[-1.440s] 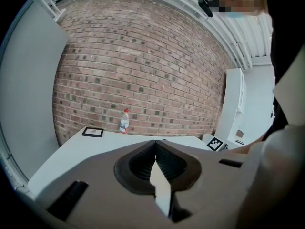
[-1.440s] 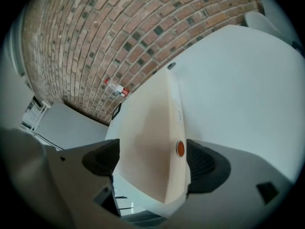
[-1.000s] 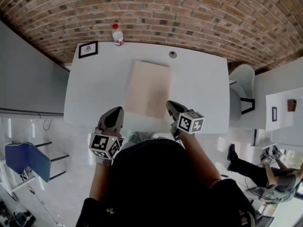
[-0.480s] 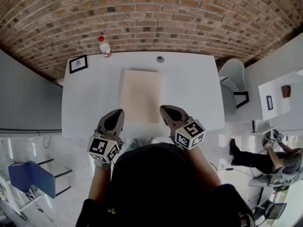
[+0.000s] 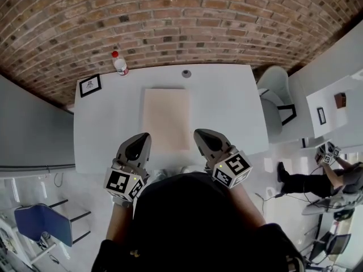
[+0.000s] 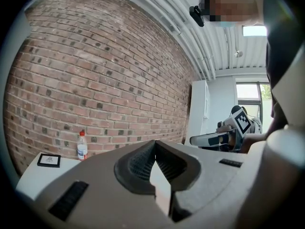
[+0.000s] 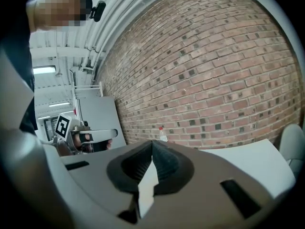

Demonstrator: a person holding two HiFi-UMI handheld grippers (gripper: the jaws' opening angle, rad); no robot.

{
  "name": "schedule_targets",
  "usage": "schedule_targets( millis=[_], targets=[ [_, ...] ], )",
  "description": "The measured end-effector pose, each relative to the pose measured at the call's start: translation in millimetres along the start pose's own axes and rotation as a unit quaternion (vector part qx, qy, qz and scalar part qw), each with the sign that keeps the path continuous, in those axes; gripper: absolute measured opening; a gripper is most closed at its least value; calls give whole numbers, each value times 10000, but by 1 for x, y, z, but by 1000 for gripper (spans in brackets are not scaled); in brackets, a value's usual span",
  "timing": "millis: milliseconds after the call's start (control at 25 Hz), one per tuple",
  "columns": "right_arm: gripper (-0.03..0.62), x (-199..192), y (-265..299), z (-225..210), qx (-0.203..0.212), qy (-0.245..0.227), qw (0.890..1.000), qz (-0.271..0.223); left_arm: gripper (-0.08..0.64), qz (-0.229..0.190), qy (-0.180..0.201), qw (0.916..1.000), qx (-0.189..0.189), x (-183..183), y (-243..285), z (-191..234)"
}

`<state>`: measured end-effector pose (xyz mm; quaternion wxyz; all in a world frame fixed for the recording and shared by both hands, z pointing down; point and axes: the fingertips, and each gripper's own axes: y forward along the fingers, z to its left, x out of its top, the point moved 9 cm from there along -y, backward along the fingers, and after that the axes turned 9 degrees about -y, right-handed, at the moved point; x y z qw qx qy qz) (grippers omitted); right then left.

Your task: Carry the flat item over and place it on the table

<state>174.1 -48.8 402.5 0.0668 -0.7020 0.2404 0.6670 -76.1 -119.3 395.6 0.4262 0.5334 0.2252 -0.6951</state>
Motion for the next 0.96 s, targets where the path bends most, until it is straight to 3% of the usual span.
schedule_targets(
  millis=[360,960],
  targets=[
    [11,-6,4,4,-42,-17,10000,71,5,-11,12,10000,-66,4,-2,-1],
    [11,-7,7,-1,-83,-94,9998,136,5,-68,-27,9999,130,2,-4,4]
  ],
)
